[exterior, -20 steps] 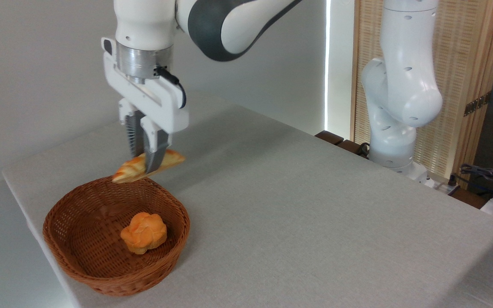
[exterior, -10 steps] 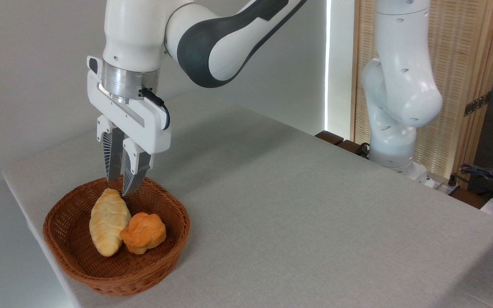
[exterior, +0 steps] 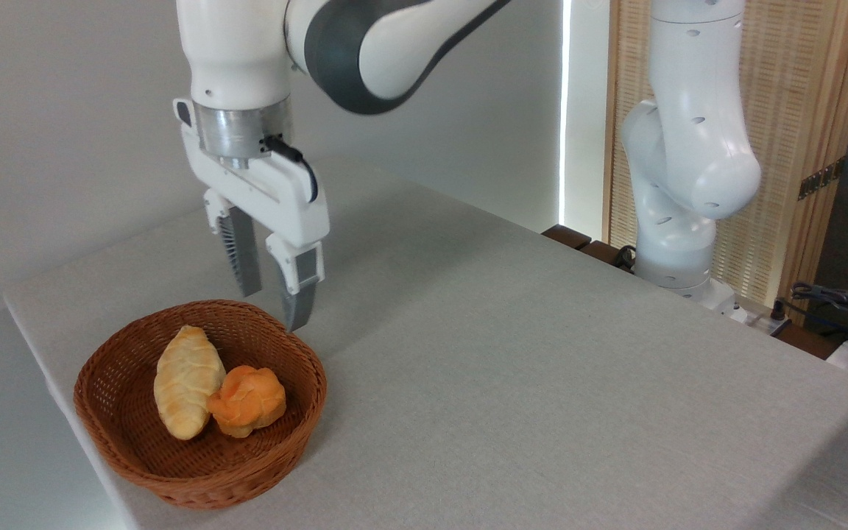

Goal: Put bread into the basket
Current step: 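Open the gripper to release the croissant and raise it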

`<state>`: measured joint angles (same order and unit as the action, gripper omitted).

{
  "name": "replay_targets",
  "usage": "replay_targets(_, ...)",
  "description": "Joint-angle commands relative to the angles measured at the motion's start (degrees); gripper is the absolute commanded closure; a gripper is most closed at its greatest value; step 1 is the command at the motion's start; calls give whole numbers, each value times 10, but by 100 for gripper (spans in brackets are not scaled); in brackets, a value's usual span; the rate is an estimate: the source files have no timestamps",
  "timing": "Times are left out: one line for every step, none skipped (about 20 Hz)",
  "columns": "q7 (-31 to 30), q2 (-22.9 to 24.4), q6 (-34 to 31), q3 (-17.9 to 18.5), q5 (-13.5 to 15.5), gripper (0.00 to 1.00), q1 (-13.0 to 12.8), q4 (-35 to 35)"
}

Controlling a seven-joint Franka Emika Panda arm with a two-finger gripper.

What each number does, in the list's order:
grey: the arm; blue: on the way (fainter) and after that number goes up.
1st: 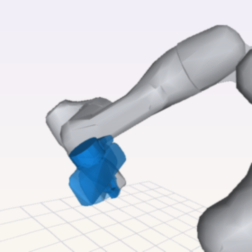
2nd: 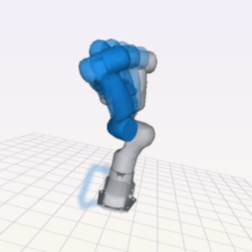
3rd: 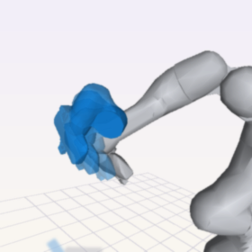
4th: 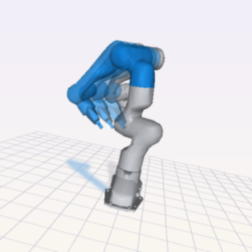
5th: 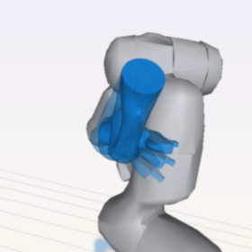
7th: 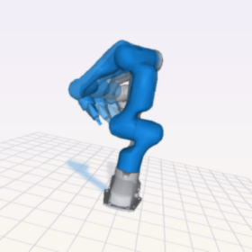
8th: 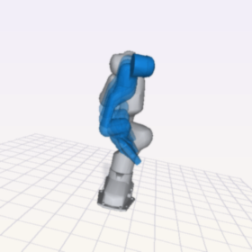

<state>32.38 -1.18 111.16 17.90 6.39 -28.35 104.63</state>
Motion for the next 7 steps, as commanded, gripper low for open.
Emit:
replay_targets(-3,7,-52,10,-17,0,-4,-6)
replay_targets(3,11,-59,19,-21,0,-4,-7)
replay_targets(10,14,-64,28,-21,0,-5,-10)
replay_targets(22,14,-70,33,-21,0,-5,-11)
replay_targets(33,14,-72,35,-21,0,-5,-13)
replay_targets(38,15,-72,38,-21,0,-5,-13)
replay_targets(38,15,-71,39,-20,0,-5,-13)
